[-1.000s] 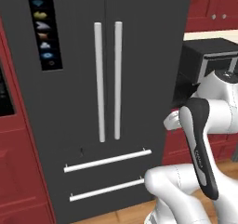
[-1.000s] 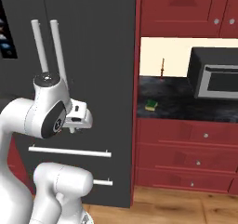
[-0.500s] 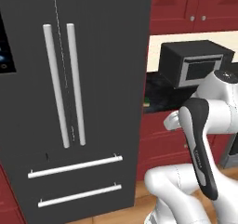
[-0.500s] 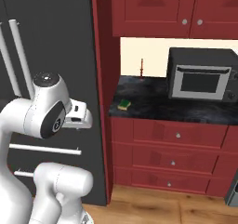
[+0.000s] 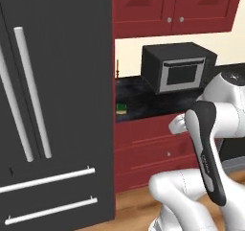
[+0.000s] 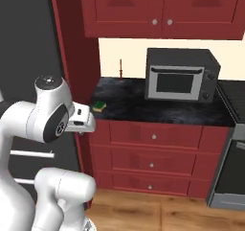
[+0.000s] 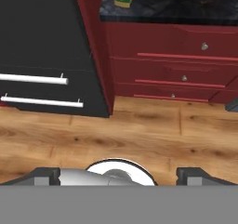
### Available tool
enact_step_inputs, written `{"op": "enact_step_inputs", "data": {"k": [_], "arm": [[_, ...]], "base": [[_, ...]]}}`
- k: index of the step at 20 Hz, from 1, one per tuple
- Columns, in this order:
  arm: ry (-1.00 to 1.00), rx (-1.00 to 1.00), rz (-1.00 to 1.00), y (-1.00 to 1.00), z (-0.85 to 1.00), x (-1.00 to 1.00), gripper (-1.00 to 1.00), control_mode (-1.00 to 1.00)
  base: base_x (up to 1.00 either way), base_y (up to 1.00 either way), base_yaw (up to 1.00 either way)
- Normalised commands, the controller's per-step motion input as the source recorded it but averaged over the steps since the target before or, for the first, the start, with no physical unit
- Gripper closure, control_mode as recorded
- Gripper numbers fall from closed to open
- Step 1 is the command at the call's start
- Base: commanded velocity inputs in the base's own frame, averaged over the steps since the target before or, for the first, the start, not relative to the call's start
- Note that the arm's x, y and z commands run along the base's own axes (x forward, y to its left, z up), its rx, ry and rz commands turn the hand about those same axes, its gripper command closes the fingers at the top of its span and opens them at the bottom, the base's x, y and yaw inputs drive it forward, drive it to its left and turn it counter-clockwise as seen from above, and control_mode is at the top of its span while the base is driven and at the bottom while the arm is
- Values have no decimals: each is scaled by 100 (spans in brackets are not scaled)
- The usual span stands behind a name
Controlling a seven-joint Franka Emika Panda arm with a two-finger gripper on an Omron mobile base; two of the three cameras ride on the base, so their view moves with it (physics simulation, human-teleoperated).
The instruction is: Place the sponge inside the microwave to prepare for sanitizing.
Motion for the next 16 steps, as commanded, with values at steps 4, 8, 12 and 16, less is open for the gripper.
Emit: {"op": "enact_step_inputs", "data": {"k": [4, 8, 12, 16], "arm": [[0, 0, 0, 0, 0, 0, -100, 100], [0, 0, 0, 0, 0, 0, -100, 100], [0, 0, 0, 0, 0, 0, -100, 100], [0, 0, 0, 0, 0, 0, -100, 100]], "base": [[47, -77, -1], [40, -64, 10], [32, -40, 6], [40, -7, -3]]}}
